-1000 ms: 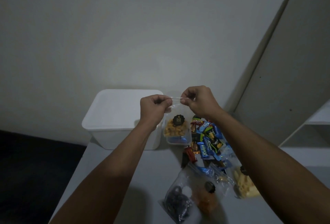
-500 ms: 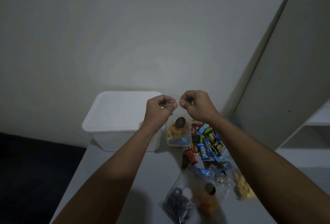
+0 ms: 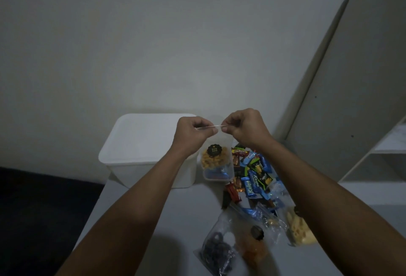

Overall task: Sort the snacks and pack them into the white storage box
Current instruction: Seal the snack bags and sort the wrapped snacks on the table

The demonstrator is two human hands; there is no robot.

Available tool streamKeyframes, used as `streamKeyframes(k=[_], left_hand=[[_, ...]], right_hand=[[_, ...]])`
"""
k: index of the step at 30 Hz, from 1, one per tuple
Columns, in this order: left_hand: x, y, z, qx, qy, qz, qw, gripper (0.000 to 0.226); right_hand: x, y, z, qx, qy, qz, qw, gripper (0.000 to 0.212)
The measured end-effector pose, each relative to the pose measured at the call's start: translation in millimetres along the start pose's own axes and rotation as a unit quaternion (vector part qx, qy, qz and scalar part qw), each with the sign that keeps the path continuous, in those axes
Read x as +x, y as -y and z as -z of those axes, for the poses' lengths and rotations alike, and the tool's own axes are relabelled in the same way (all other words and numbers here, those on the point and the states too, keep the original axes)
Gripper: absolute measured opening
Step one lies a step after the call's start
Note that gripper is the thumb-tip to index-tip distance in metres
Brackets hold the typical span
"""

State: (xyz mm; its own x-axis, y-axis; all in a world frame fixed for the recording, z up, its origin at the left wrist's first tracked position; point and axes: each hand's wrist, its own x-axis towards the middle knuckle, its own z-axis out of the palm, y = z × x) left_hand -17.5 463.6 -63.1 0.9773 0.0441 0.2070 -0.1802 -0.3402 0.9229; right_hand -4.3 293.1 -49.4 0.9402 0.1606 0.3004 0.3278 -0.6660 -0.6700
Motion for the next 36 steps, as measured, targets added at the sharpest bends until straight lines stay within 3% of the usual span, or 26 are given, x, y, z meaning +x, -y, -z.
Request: streamKeyframes(k=[7,11,15,28,31,33,36], left_hand=[[1,-2,-2,0.032,0.001,-0.002,0.999,0.006],[-3,-4,-3,0.022,0.027,0.007,0.999,0.012],[0,-3,6,0.035,0.000,0.022,0.999,0.013],[8,7,20,0.024,-0.006,0.021,0.999,0.015],[5,10,18,0.018,-0.013,0.043,0.999,0.035],[1,12,11,0.066,-0.050,0.049,0.995,0.056],[-14,12,-6,0.149,-0.148,0.051,0.976,0.033]], right_hand=[[1,3,3,0.023,0.064,0.010,0.998,0.009],[2,-2,-2,-0.023,0.025,0.005,0.999,0.005],[-1,-5,-1,-0.005,-0.010,-0.005,1.000,0.007],[4,-14,17,-0.024,0.045,-0.041,0.998,0.008],[2,-17,13,-0.014,0.050,-0.050,0.997,0.009],[-3,-21,10,-0.005,0.041,-0.064,0.997,0.009],[-12,-29,4,0.006,0.012,-0.081,0.997,0.009]])
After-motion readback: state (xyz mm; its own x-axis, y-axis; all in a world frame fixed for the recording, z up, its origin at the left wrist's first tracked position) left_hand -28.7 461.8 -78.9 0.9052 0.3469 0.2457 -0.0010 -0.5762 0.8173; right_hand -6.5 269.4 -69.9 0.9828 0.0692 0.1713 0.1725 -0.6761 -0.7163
